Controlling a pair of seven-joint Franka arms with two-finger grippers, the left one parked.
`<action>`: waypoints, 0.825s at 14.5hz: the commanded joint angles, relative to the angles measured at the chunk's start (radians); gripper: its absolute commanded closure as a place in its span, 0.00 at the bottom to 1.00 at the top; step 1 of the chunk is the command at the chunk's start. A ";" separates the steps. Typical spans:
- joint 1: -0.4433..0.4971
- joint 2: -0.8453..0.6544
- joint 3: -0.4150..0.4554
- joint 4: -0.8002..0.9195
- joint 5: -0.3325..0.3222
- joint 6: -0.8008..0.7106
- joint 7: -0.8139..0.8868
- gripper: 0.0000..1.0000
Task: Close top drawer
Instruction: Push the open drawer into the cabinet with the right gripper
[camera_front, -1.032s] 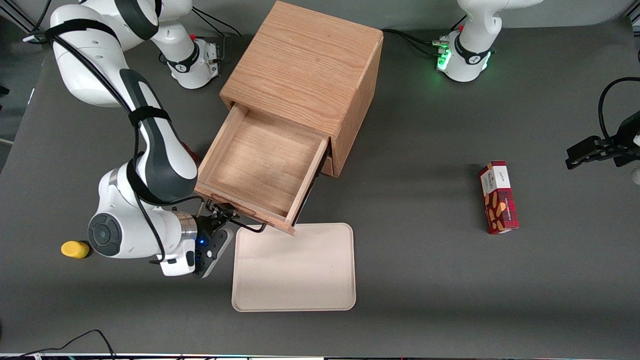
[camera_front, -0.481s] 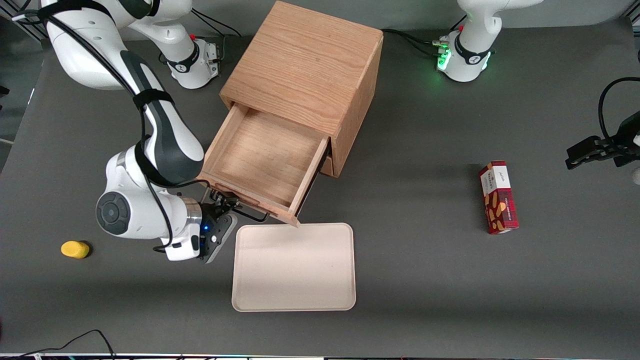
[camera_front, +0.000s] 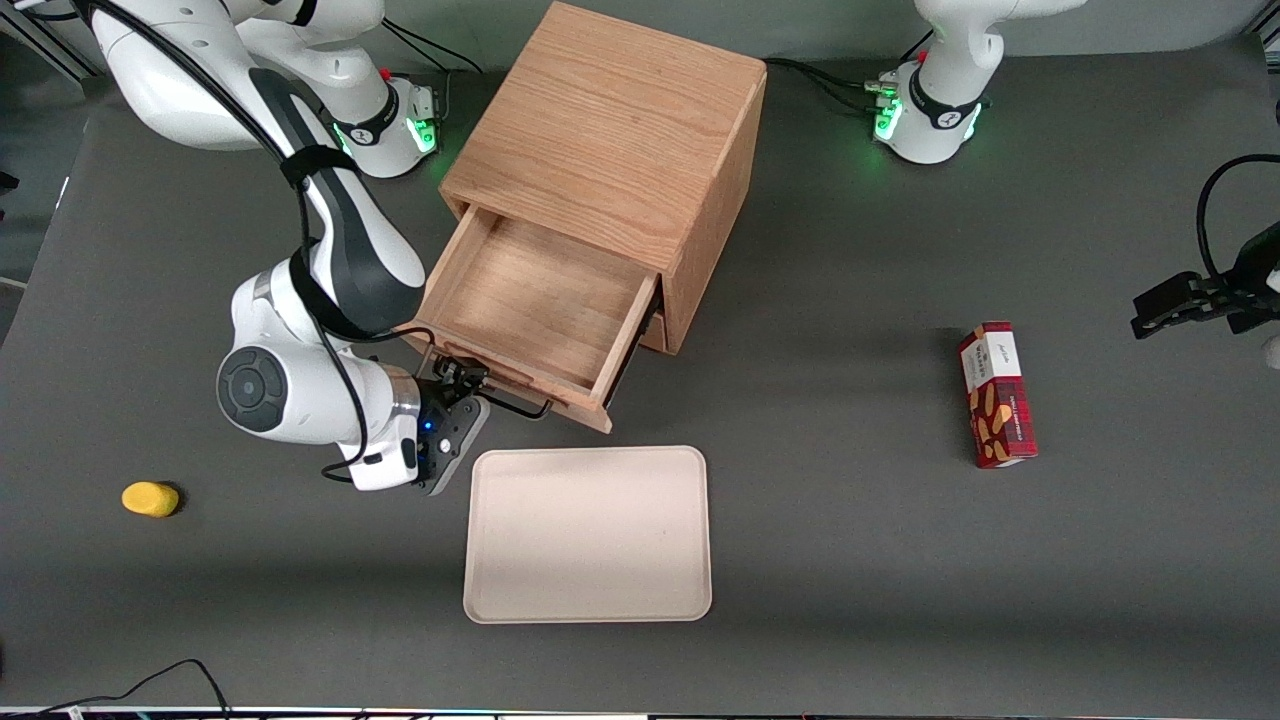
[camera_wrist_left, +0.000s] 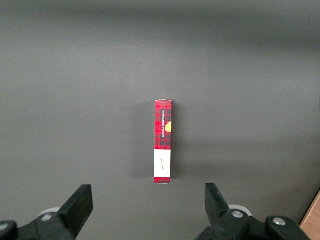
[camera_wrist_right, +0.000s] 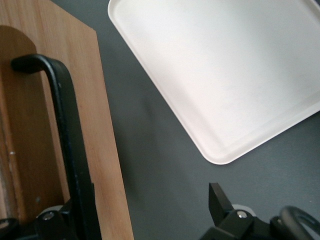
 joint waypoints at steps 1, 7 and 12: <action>0.010 -0.057 0.010 -0.098 -0.004 0.025 -0.008 0.00; 0.010 -0.093 0.044 -0.152 -0.001 0.033 -0.006 0.00; 0.016 -0.125 0.088 -0.199 -0.001 0.037 0.046 0.00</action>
